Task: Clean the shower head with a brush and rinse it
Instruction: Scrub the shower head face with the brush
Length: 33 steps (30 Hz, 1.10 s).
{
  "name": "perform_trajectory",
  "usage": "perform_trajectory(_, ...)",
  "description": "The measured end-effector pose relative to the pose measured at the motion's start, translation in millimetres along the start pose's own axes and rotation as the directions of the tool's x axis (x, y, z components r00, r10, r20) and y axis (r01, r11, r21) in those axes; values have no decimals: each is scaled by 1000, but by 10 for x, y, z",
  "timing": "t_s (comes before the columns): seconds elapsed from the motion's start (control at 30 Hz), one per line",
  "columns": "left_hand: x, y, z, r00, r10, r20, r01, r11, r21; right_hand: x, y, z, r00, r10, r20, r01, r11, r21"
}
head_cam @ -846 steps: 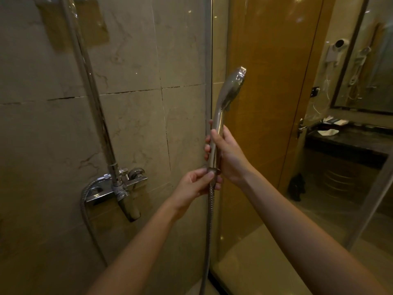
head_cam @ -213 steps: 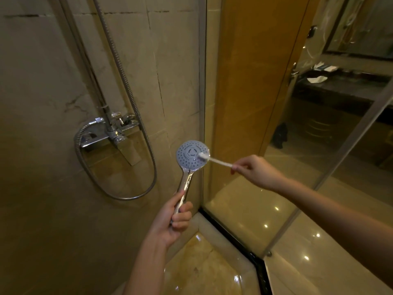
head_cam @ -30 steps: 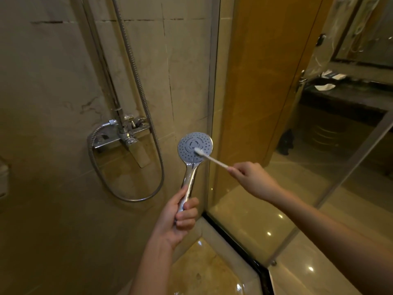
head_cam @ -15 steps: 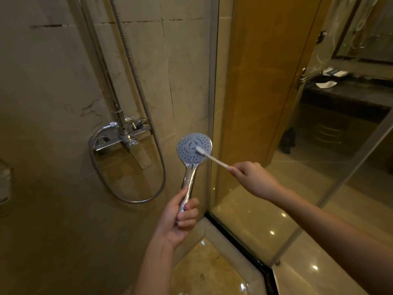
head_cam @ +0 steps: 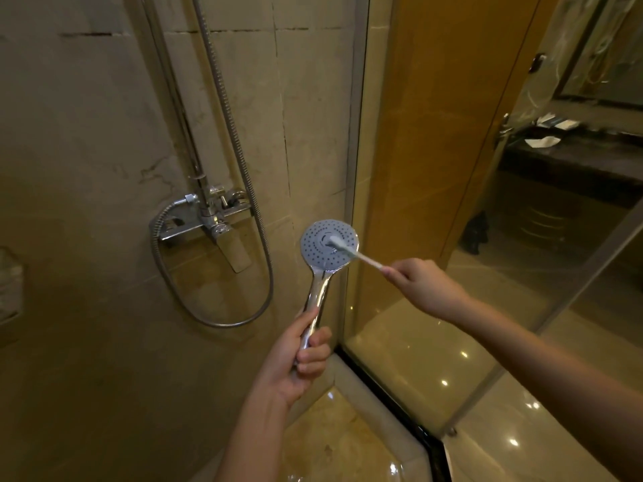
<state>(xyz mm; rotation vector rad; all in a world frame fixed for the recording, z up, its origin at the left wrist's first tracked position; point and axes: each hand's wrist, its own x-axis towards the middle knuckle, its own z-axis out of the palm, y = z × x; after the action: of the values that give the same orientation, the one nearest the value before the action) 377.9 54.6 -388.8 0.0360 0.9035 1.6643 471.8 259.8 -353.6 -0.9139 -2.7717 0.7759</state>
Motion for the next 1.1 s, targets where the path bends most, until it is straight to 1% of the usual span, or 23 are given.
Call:
perform_trajectory(0.03,9,-6,-15,1000,2,5,-2,1000,-11,-18,-13,30,1000,-8,30,9,1000,-21)
perform_trajectory(0.07,16,-7,-20,1000,2,9,-2,1000,-9,-9,-7,20,1000,2,27,-1,1000,-19)
perform_trajectory(0.17,30,-22,-10,1000,-17,9,16,999,42,78,51,-78,996,46,-72,-43,998,43)
perform_trajectory(0.3,47,-36,-21,1000,-28,-4,28,999,31,-21,-9,32,999,12,52,-11,1000,-28)
perform_trajectory(0.4,71,-58,-18,999,-45,-8,45,997,67,24,67,-14,998,52,-29,-51,998,32)
perform_trajectory(0.43,73,-66,-15,999,-43,-9,44,997,69,22,73,-9,998,58,-26,-57,997,43)
perform_trajectory(0.53,62,-54,-30,1000,-25,-5,25,998,64,-50,36,79,998,21,61,-21,1000,-2)
perform_trajectory(0.57,68,-51,-33,1000,-12,-5,12,997,72,-51,39,77,998,20,58,-19,1000,-7)
perform_trajectory(0.67,86,-67,-5,999,48,-24,-46,996,72,16,105,24,999,47,-16,-47,998,36)
perform_trajectory(0.8,68,-61,-7,996,82,-26,-81,996,47,-2,77,80,999,29,35,-28,999,-22)
perform_trajectory(0.9,63,-79,-19,995,74,-66,-68,994,87,71,112,29,998,61,-21,-61,998,15)
perform_trajectory(1.03,45,-67,-48,994,86,-74,-82,995,59,14,8,181,998,3,67,-1,999,-32)
perform_trajectory(1.1,49,-48,-36,993,92,-76,-86,993,80,74,46,163,999,26,19,-27,998,50)
